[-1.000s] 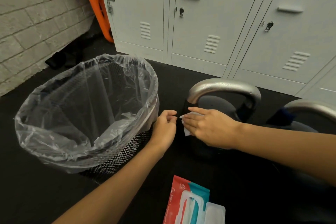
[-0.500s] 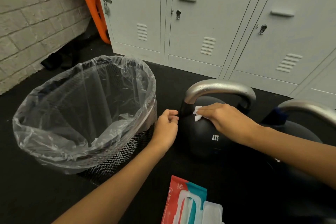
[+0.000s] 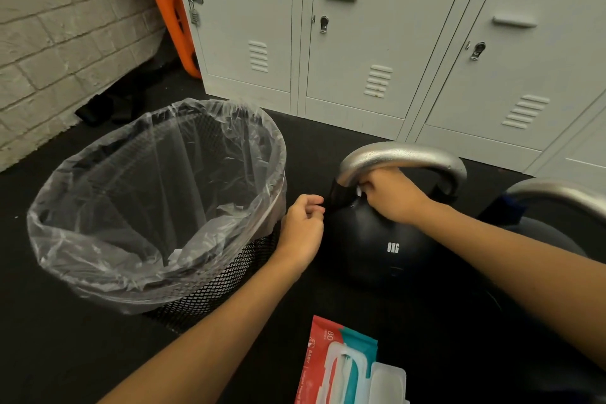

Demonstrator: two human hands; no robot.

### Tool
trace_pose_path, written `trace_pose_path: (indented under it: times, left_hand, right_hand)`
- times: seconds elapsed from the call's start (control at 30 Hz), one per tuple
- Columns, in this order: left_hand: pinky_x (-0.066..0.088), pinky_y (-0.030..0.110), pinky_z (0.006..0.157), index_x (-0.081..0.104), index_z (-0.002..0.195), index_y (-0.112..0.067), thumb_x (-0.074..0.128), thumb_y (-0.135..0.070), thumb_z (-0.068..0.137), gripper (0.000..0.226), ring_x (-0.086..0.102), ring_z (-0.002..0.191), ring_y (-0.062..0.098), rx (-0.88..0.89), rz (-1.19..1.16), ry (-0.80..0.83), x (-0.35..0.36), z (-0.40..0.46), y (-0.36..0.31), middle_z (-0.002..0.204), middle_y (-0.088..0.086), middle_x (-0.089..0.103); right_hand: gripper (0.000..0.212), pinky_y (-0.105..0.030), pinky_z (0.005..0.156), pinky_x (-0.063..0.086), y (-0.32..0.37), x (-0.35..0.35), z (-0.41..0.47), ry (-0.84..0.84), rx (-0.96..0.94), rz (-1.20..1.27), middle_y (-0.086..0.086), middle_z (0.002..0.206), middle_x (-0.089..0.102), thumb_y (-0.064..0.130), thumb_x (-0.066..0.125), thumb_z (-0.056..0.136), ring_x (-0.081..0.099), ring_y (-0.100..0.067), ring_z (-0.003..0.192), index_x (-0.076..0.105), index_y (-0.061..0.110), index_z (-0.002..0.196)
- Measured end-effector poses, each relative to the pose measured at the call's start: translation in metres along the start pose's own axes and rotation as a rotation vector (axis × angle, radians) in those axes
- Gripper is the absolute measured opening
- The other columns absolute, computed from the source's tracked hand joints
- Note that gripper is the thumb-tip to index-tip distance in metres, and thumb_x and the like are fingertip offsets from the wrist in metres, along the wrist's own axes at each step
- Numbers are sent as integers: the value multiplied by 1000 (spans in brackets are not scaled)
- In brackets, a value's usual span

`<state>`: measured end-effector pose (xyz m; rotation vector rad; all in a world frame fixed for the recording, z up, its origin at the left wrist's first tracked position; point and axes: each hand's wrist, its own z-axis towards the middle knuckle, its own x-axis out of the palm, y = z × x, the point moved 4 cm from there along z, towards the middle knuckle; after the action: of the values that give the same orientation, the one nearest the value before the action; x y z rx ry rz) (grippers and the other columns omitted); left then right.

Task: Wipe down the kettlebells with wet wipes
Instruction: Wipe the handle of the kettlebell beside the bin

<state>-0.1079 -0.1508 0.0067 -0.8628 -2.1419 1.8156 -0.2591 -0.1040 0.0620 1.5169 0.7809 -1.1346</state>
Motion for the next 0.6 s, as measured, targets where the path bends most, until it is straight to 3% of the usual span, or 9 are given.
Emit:
trace_pose_path:
  times: [0.13, 0.2, 0.3, 0.37, 0.47, 0.6]
  left_hand:
    - [47, 32, 94, 54, 123, -20, 45, -6, 95, 32, 56, 103, 9, 7, 12, 10, -2, 1, 0, 111, -4, 58]
    - [48, 31, 92, 54, 123, -19, 45, -6, 95, 32, 56, 102, 10, 8, 17, 12, 0, 0, 1, 111, -3, 59]
    - [48, 28, 87, 55, 122, -18, 46, -5, 94, 32, 57, 98, 10, 16, 19, 6, 2, -1, 1, 108, -2, 59]
    - [48, 27, 86, 55, 121, -17, 46, -4, 94, 31, 57, 96, 10, 23, 12, 4, 4, 0, 0, 107, -2, 60]
    - [48, 29, 89, 55, 121, -18, 46, -5, 94, 31, 57, 94, 12, 25, 2, 6, 4, 0, -2, 104, -5, 59]
    - [48, 27, 88, 55, 121, -17, 46, -5, 94, 31, 57, 96, 9, 36, -6, 1, 4, -1, -2, 105, -4, 60]
  right_hand:
    - [20, -40, 77, 49, 2, 4, -20, -96, 22, -13, -6, 93, 65, 4, 47, 97, 59, -26, 88, 64, 8, 89]
    - [18, -44, 79, 52, 8, 3, -34, -169, -15, -58, -3, 99, 65, 12, 47, 100, 61, -25, 94, 65, 13, 97]
    - [17, -38, 81, 54, 15, 5, -50, -179, -56, -166, -1, 111, 65, 16, 51, 100, 60, -21, 103, 65, 18, 108]
    - [18, -37, 83, 55, 18, 9, -59, -151, -122, -233, -1, 111, 67, 11, 61, 93, 62, -20, 105, 67, 20, 107]
    - [43, -39, 74, 60, 18, 17, -63, -111, -261, -437, -8, 103, 73, -1, 84, 62, 70, -27, 95, 74, 8, 103]
    - [35, -34, 76, 61, 34, 29, -64, -77, -445, -602, -11, 94, 76, 8, 81, 59, 73, -25, 90, 78, 3, 93]
